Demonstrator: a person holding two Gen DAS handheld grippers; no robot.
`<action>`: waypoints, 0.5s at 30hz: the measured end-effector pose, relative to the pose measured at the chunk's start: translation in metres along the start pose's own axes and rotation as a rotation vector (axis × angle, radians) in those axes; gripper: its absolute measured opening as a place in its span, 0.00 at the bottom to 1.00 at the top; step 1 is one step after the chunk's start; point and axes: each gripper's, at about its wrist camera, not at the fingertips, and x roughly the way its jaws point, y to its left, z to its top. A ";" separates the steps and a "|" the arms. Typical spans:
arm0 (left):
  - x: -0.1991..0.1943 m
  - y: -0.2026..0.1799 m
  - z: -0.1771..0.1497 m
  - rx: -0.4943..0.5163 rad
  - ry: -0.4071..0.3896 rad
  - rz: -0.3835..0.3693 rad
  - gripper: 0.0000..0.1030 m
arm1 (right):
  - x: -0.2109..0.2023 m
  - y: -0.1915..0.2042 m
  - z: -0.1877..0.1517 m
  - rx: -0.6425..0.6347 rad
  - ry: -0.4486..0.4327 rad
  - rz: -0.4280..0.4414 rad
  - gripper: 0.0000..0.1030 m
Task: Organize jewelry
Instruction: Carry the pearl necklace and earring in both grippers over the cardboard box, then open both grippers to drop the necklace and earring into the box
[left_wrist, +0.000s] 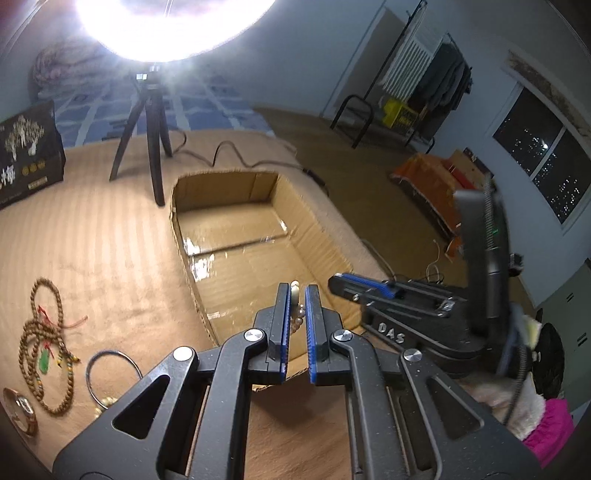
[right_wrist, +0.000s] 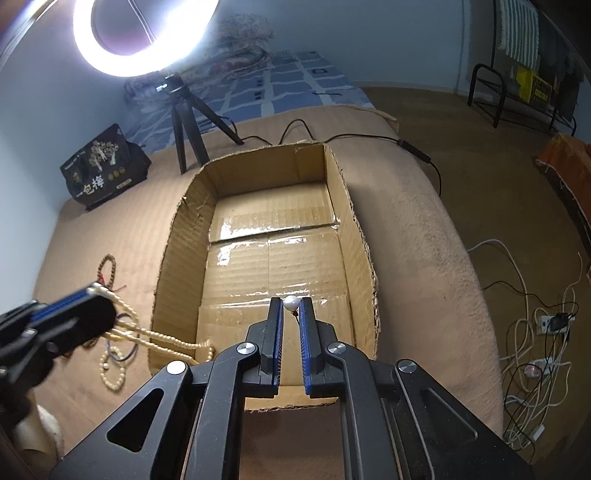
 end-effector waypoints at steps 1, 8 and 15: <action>0.003 0.001 -0.001 -0.001 0.007 0.003 0.05 | 0.000 0.000 -0.001 0.000 0.002 0.001 0.07; 0.007 0.003 -0.004 0.003 0.010 0.030 0.05 | 0.001 -0.002 -0.003 -0.005 0.010 0.007 0.07; 0.007 0.008 -0.005 -0.008 0.020 0.067 0.14 | 0.001 -0.001 -0.002 -0.009 0.003 -0.015 0.43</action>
